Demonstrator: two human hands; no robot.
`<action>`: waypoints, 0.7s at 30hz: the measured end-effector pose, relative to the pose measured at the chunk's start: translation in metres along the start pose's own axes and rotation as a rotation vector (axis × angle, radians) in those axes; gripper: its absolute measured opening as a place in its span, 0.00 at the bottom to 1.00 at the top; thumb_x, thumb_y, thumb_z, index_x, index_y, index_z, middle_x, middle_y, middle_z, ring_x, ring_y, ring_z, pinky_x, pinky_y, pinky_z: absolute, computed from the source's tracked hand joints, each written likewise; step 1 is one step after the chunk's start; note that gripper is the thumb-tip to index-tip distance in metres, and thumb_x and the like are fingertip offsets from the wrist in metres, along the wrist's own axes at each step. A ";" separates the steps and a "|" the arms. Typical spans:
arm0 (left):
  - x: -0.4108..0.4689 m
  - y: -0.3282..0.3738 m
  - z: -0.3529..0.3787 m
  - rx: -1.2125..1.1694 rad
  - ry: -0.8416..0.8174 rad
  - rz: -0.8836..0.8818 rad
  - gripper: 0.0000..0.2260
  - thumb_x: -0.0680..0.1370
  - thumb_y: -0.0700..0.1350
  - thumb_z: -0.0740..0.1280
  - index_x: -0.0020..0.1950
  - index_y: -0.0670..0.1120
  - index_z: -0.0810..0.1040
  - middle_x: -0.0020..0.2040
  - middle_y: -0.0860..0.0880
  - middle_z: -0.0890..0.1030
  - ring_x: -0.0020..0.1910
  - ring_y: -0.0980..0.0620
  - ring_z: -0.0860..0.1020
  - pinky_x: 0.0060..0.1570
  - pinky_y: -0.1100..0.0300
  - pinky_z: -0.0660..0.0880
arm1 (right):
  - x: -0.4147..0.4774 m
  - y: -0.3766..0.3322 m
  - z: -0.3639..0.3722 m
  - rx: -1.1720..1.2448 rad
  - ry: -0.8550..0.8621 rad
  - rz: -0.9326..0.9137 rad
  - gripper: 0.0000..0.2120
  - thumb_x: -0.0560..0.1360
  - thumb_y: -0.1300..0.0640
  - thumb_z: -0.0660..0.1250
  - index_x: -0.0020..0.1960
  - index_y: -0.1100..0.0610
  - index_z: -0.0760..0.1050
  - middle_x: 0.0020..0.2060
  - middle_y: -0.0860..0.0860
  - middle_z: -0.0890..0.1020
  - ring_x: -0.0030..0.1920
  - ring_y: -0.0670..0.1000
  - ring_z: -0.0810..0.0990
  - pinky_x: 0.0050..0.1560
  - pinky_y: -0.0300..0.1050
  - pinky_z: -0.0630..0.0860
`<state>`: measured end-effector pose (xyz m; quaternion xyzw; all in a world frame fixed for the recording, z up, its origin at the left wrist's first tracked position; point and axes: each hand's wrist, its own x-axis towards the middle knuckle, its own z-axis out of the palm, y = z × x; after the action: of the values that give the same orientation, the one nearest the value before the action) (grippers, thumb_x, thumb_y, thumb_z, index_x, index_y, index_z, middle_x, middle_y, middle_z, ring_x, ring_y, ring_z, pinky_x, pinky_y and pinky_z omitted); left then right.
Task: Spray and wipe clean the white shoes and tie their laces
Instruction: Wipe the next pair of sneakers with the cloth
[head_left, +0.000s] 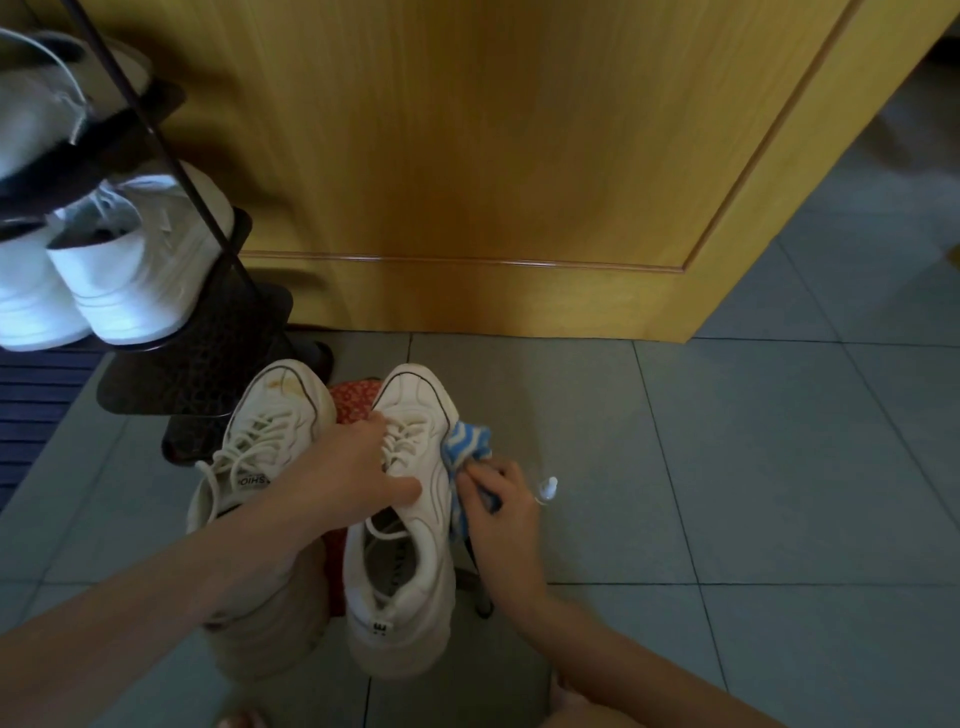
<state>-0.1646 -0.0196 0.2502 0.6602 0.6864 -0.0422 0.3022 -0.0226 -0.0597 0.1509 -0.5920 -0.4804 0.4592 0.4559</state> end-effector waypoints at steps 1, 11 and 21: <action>0.000 -0.001 0.000 -0.002 0.001 0.004 0.37 0.73 0.54 0.70 0.74 0.42 0.58 0.69 0.46 0.69 0.66 0.48 0.69 0.60 0.58 0.68 | 0.009 0.000 0.003 0.003 0.033 0.017 0.04 0.76 0.63 0.65 0.44 0.63 0.78 0.42 0.50 0.74 0.40 0.39 0.75 0.42 0.27 0.70; 0.002 -0.003 0.000 -0.018 0.005 0.002 0.38 0.72 0.54 0.70 0.75 0.42 0.57 0.73 0.46 0.65 0.70 0.49 0.66 0.62 0.60 0.65 | 0.049 -0.014 0.008 -0.068 0.043 0.006 0.06 0.76 0.61 0.66 0.50 0.60 0.81 0.44 0.54 0.75 0.39 0.38 0.73 0.42 0.24 0.68; 0.003 -0.003 0.002 -0.023 0.007 -0.018 0.38 0.72 0.54 0.71 0.75 0.42 0.58 0.73 0.46 0.64 0.70 0.49 0.65 0.64 0.59 0.65 | 0.040 -0.011 0.008 0.025 0.074 0.080 0.06 0.76 0.63 0.66 0.51 0.61 0.81 0.44 0.52 0.75 0.41 0.42 0.75 0.43 0.26 0.71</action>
<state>-0.1671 -0.0181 0.2462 0.6506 0.6937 -0.0345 0.3070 -0.0277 -0.0179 0.1563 -0.6217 -0.4333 0.4608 0.4620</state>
